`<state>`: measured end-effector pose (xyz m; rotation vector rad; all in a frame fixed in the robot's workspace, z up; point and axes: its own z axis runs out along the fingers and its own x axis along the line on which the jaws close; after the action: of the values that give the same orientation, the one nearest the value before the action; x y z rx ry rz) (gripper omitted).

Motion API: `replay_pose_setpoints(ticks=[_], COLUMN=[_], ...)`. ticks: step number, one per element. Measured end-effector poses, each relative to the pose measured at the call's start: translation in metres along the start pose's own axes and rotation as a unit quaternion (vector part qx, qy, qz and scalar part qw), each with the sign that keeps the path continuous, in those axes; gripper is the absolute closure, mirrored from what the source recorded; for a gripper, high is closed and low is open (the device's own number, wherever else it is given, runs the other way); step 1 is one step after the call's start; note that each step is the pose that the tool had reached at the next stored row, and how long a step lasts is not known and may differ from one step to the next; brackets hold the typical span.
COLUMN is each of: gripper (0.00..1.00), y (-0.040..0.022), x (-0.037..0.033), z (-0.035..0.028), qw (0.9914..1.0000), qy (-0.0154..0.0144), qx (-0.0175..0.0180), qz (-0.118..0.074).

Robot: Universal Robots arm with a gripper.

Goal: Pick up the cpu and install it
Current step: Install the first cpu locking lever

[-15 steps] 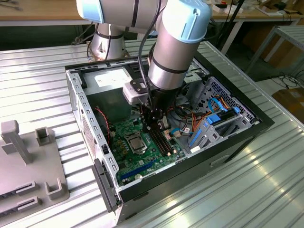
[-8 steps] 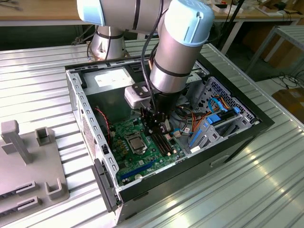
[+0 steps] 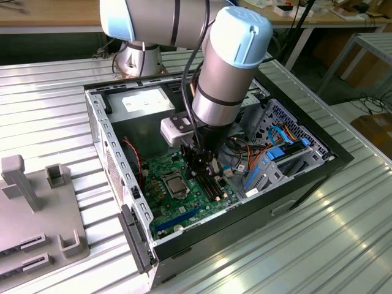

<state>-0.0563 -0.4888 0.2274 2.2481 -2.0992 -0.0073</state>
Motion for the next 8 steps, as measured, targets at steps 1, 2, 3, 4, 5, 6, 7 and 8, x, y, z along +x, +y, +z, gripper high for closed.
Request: replay_pose_setpoints(ticks=[1,2,3,4,5,6,7,8], gripper=[0.89,0.89,0.89,0.89,0.89,0.89,0.89,0.89], y=[0.0000,0.0000,0.0001,0.0002,0.0003,0.0003,0.0002,0.0002], x=[0.0005,0.0010,0.0019,0.0030,0.0040,0.0042,0.0043,0.0045], z=[0.0002,0.0002,0.0002,0.0003,0.0004,0.0006,0.0009,0.0013], qw=[1.00000,1.00000,0.99999,0.99999,0.99997,0.99996,0.99995,0.99993], qy=[0.0003,0.0009,0.0018,0.0031,0.0047,0.0056,0.0063,0.0071], qx=[0.0001,0.0001,0.0000,0.0000,0.0000,0.0000,0.0000,0.0000], qz=[-0.001,-0.002,-0.003,-0.004,-0.006,-0.007,-0.008,-0.010])
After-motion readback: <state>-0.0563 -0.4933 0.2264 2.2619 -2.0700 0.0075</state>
